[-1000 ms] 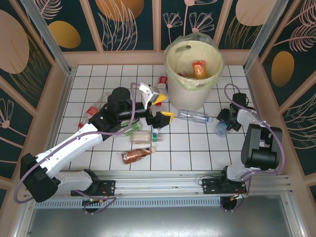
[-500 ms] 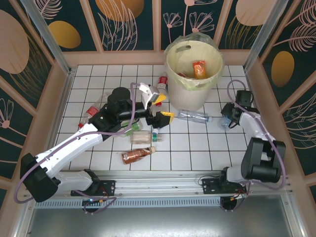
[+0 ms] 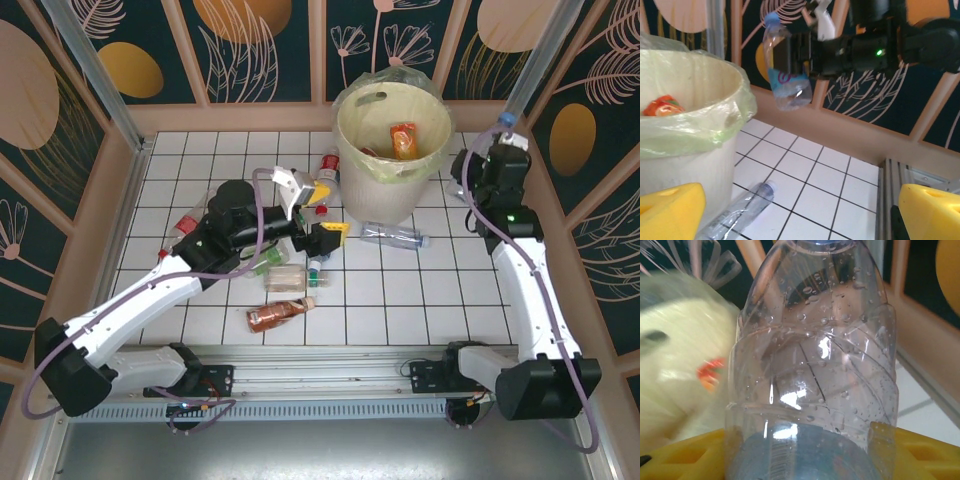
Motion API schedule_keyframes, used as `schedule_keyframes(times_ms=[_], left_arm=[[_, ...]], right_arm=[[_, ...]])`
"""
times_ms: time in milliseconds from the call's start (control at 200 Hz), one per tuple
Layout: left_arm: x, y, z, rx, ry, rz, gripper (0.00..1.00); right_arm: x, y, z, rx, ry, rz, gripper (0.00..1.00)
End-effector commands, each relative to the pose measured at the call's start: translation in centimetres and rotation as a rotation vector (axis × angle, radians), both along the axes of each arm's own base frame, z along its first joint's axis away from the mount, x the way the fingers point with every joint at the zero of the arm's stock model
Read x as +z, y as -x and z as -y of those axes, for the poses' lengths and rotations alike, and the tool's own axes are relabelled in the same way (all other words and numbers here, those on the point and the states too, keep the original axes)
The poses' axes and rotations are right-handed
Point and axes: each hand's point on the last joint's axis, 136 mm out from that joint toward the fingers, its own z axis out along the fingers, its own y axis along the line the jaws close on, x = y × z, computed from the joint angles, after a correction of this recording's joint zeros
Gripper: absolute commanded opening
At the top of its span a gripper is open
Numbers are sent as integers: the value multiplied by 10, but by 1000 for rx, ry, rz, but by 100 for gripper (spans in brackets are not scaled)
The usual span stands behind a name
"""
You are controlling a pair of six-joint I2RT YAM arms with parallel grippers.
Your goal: Put the plastic bottles in the bin
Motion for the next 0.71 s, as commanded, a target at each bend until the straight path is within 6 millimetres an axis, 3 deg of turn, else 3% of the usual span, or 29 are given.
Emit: schedule_keyframes(times_ms=[0,165,330,340,510,701], left_arm=[[20,-5,-11,78,70,52,99],[24,-11,-20,142,99,58,99],[30,-25,-33,259,129,60,99],[22,-26,-34,268,116,51,99],[14,-36,-40,337,96,42,99],[5,-39,-34,321,64,30,99]], right_arm=[[63,0,-1,-35,95,141,63],[97,-12,-24,34,125,229,63],[110,-33,-57,144,143,279,64],[110,-35,-59,152,145,281,64],[105,-65,-92,268,181,270,64],[68,-102,-117,361,190,132,65]])
